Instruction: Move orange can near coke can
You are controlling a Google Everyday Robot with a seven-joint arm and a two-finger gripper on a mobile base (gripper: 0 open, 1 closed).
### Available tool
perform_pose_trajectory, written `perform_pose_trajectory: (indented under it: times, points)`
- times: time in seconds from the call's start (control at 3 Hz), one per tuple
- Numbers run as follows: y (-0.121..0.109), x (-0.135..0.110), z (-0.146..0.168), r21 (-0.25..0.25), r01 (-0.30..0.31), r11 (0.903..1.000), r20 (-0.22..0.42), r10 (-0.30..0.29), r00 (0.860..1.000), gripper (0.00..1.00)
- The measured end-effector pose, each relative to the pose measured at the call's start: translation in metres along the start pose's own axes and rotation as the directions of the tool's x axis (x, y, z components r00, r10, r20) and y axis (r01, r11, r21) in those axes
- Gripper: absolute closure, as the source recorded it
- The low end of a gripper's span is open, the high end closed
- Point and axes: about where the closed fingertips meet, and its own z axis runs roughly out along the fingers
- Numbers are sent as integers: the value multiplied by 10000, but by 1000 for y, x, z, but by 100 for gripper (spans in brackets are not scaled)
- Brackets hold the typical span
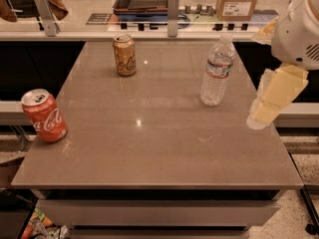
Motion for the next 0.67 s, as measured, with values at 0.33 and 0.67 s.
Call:
perform_pose_trajectory:
  times: [0.33,0.67]
  points:
    - [6,-46,12,-69,12,10000,962,-5,9954,0]
    - [14,-82,25,-229,-509,9984,2051,545,9772,0]
